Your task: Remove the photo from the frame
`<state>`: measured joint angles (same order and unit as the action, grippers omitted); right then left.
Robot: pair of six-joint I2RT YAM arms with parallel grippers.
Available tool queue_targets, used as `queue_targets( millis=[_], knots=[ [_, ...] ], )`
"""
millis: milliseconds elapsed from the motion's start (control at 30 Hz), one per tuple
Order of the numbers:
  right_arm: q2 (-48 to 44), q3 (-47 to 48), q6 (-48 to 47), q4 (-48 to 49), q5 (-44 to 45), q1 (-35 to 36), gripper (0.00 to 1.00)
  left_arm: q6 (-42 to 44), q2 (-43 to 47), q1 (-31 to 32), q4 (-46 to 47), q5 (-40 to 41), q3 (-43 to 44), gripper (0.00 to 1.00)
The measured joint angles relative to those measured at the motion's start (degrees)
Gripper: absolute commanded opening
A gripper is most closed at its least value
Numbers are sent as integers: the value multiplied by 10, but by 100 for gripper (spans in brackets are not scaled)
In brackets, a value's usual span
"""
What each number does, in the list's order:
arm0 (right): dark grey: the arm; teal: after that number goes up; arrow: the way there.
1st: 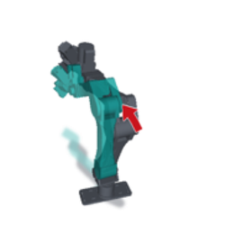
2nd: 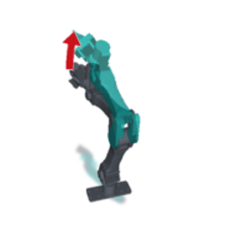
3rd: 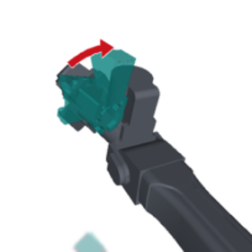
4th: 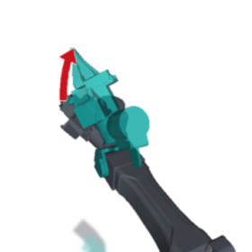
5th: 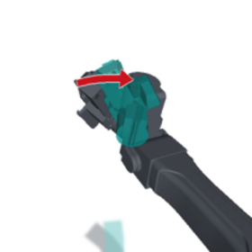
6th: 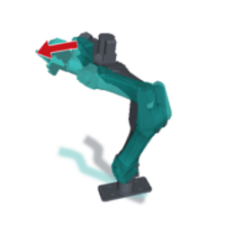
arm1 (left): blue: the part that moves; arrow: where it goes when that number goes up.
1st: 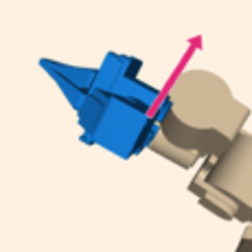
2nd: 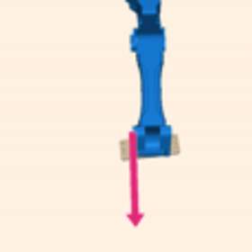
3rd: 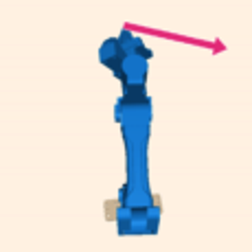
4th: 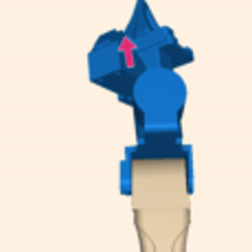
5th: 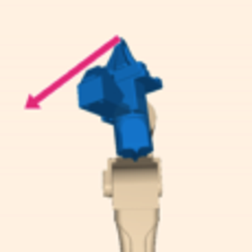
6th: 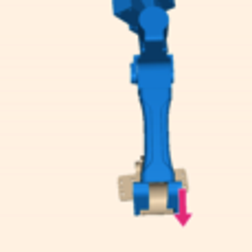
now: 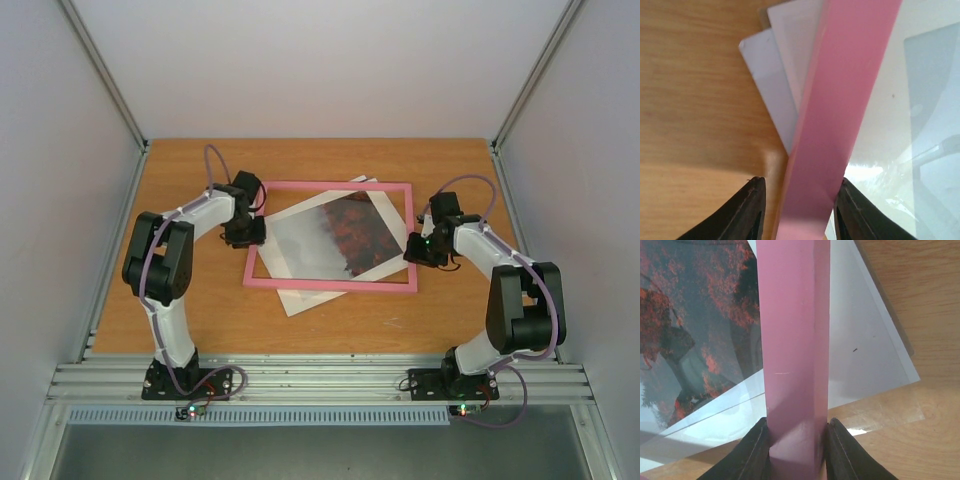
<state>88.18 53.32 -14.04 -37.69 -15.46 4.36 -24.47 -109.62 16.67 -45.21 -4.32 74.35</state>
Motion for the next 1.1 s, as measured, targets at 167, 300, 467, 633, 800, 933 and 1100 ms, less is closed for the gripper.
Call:
queue_targets(
  millis=[167, 300, 467, 633, 800, 933, 1100],
  knots=[
    [-6, -5, -5, 0, -5, 1, 1, 10, -14, -2, -2, -7, 13, 27],
    [-12, -5, -9, 3, -6, 1, 1, 30, -14, -2, -8, -9, 13, 19],
    [-18, -5, -10, 9, -5, 1, 4, 42, -7, -1, -18, -3, 8, 6],
    [-29, -5, -13, 9, -14, 2, 26, 41, 39, -3, -28, 3, -13, 0],
    [-40, 3, -9, 10, -38, 3, 51, 32, 103, -12, -38, 7, -46, 0],
    [-54, 29, -4, 0, -54, 3, 62, -8, 151, -32, -43, 7, -76, 1],
    [-90, 67, 2, -17, -71, 3, 68, -39, 221, -58, -46, 9, -121, 0]
  ],
)
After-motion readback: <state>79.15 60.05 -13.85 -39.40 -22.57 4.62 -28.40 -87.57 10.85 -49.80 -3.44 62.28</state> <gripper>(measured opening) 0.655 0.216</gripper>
